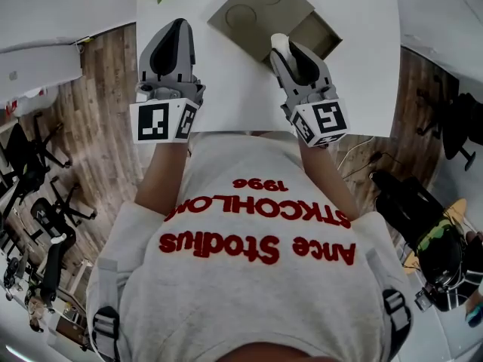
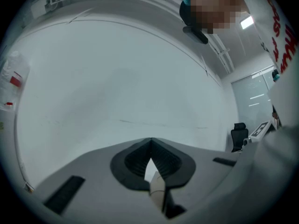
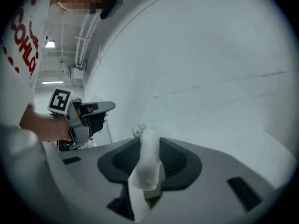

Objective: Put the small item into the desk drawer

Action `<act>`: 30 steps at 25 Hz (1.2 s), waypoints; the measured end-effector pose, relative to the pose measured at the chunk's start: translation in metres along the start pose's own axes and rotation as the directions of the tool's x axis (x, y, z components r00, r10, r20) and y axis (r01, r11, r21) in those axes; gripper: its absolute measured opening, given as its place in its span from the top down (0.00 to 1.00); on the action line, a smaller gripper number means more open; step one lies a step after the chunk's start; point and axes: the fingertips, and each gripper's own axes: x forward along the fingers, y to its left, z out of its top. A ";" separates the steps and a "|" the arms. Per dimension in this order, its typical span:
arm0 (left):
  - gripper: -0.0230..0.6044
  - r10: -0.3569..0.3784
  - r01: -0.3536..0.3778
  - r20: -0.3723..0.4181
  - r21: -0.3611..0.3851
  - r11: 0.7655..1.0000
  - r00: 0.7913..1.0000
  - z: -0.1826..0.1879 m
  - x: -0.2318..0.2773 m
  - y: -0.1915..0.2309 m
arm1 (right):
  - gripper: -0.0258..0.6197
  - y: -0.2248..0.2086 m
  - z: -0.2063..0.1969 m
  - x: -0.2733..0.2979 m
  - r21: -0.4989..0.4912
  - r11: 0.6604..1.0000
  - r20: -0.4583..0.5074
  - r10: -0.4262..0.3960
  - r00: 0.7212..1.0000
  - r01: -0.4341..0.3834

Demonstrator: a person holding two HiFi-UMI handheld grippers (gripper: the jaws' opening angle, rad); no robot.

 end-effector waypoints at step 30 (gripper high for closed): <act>0.96 0.007 -0.012 0.110 0.047 0.999 0.994 0.053 0.009 -0.014 | 0.76 -0.037 0.134 -0.045 -0.102 0.989 0.369 -0.067 0.927 0.112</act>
